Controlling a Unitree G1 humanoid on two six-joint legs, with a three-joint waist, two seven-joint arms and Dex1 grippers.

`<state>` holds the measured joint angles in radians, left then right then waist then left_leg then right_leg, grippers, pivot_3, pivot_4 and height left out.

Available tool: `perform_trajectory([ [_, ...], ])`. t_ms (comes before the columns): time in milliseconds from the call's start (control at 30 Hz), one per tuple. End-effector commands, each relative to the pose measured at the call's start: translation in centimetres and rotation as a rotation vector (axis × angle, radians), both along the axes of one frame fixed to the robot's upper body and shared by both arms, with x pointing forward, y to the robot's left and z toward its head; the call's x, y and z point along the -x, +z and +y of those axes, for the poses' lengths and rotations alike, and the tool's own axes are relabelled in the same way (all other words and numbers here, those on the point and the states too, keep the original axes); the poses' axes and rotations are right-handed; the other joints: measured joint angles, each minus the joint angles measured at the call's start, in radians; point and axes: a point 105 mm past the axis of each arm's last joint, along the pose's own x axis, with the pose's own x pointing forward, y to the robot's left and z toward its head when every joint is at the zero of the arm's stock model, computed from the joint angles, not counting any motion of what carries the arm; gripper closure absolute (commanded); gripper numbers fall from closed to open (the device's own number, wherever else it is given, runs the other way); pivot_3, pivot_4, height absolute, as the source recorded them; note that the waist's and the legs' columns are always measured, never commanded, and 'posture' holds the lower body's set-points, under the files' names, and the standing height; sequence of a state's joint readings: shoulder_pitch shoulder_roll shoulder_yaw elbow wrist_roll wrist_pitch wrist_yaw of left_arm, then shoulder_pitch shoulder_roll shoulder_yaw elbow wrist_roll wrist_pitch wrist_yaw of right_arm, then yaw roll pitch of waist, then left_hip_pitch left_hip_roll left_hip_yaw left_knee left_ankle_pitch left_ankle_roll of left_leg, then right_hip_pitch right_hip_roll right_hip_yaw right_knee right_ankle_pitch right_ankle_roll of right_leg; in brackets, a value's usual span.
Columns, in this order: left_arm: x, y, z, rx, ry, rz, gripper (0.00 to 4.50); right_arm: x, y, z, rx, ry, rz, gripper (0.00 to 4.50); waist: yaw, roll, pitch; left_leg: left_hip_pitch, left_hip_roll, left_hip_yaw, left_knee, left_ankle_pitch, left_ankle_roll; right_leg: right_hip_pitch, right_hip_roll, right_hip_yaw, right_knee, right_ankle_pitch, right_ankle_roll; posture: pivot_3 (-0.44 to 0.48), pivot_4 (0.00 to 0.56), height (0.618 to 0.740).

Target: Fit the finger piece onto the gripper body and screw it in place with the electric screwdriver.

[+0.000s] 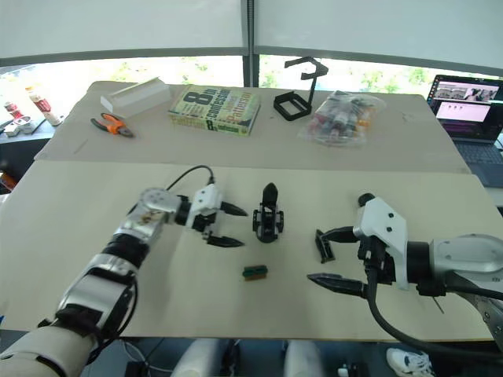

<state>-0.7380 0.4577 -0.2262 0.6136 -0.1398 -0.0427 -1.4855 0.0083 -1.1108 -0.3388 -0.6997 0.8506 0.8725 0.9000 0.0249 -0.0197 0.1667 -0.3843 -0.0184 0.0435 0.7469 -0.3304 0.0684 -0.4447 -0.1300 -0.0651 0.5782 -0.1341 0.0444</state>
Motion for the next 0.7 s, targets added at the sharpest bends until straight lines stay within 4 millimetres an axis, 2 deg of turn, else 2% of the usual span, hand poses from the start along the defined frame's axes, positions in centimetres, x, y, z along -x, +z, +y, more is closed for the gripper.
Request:
perform_trajectory([
  [33,3.3,5.0,0.1,0.059,-0.099,-0.012,0.04,-0.5,1.2,-0.6,-0.004,-0.116,0.077,0.0,-0.005,0.0,0.0,0.0,0.0,0.0,0.0,0.0,-0.001,0.0,0.0,0.0,0.0,0.0,0.0,0.0,0.15,0.74],
  [200,7.2,9.6,-1.5,0.112,-0.146,0.021,0.04,-1.8,1.8,-1.1,0.001,-0.258,0.223,0.0,0.006,0.0,0.0,-0.003,-0.001,-0.001,0.0,0.001,-0.001,-0.002,-0.002,0.001,-0.001,0.0,0.0,0.0,0.15,0.74],
  [333,8.5,11.6,-2.8,0.14,-0.16,-0.011,0.04,-3.7,1.3,-2.1,0.047,-0.393,0.339,0.0,0.0,0.0,0.0,-0.001,-0.001,-0.001,-0.001,0.001,-0.002,-0.001,-0.001,0.001,-0.001,0.0,0.0,0.0,0.15,0.74],
  [533,8.9,12.4,-3.7,0.126,-0.164,-0.085,0.04,-6.7,-0.7,-3.2,0.089,-0.589,0.526,0.0,-0.013,0.0,0.0,-0.001,-0.002,0.0,-0.002,0.002,-0.003,-0.001,0.001,0.001,0.0,0.0,-0.001,0.0,0.15,0.74],
  [700,9.0,12.7,-4.0,0.144,-0.172,-0.099,0.04,-7.7,-2.3,-1.9,0.111,-0.63,0.578,0.0,-0.014,0.0,0.0,-0.001,-0.001,0.001,-0.003,0.003,-0.003,0.0,0.002,0.001,0.0,0.0,0.0,0.0,0.15,0.74],
])
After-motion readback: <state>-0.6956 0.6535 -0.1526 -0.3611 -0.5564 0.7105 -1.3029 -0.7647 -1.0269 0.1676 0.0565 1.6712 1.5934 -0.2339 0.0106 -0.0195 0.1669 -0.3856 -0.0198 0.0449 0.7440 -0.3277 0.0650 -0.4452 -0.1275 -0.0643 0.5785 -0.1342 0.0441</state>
